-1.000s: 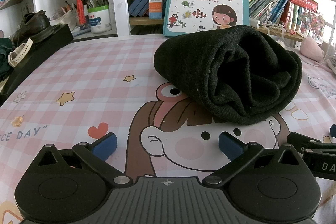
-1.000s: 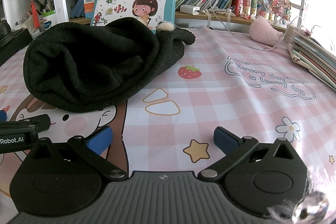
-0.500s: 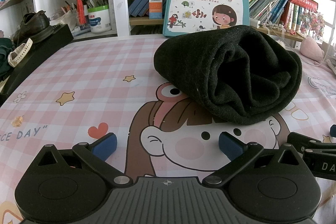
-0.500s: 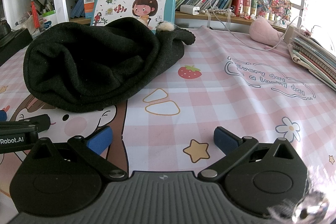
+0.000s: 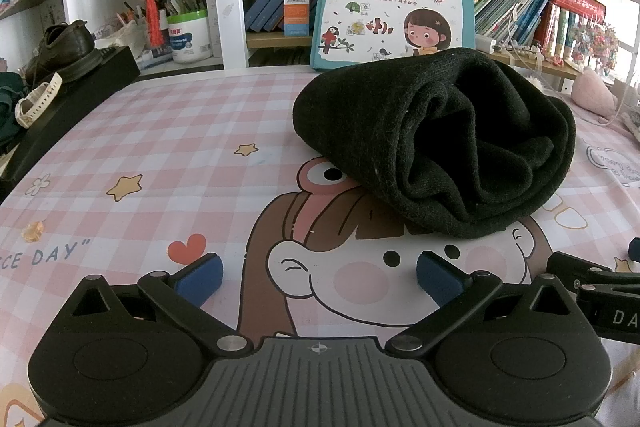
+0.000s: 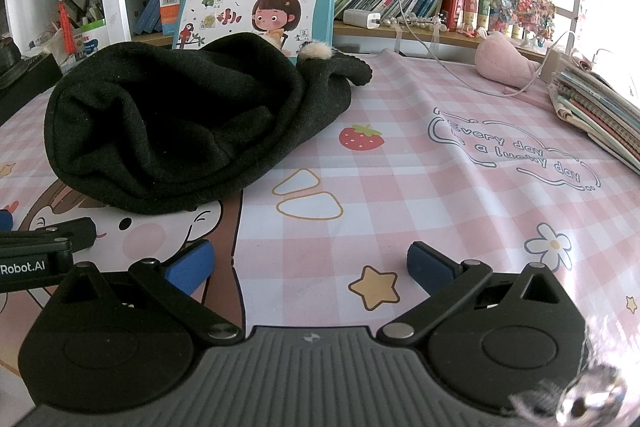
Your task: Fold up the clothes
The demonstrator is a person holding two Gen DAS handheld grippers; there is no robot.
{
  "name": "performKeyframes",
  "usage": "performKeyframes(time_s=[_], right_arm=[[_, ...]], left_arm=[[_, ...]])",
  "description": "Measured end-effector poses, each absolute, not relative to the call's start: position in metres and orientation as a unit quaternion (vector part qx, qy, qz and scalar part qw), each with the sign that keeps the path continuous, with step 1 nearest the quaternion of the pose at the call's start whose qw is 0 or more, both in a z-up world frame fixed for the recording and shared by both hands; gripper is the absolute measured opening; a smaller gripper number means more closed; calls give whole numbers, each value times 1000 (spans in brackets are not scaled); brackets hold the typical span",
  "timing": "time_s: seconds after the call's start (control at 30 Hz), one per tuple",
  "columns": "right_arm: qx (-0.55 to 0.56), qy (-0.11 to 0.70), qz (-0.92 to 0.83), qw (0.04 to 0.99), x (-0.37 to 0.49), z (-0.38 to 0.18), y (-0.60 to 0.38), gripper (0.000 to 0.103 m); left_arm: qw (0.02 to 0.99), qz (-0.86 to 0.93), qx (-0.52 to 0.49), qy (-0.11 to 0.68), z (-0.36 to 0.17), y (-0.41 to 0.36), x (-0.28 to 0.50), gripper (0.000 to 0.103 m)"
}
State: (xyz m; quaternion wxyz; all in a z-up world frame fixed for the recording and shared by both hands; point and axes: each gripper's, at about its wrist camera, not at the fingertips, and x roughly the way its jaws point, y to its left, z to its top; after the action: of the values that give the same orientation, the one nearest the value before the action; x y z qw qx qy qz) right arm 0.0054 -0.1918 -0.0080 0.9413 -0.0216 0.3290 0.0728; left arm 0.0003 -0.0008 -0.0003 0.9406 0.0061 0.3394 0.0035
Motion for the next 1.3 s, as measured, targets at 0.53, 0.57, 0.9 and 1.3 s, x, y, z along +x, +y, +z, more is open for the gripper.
performKeyframes(time_s=[0.53, 0.57, 0.9, 1.3], right_arm=[[-22, 329, 73, 941, 6, -7, -191, 103], [-22, 329, 73, 941, 6, -7, -191, 103], [-22, 328, 74, 941, 6, -8, -192, 103], [-18, 326, 75, 942, 5, -6, -191, 103]], left_arm=[[941, 4, 7, 339, 0, -1, 1, 103], [941, 4, 7, 339, 0, -1, 1, 103], [941, 5, 11, 337, 0, -2, -3, 103], [941, 0, 8, 339, 0, 0, -3, 103]])
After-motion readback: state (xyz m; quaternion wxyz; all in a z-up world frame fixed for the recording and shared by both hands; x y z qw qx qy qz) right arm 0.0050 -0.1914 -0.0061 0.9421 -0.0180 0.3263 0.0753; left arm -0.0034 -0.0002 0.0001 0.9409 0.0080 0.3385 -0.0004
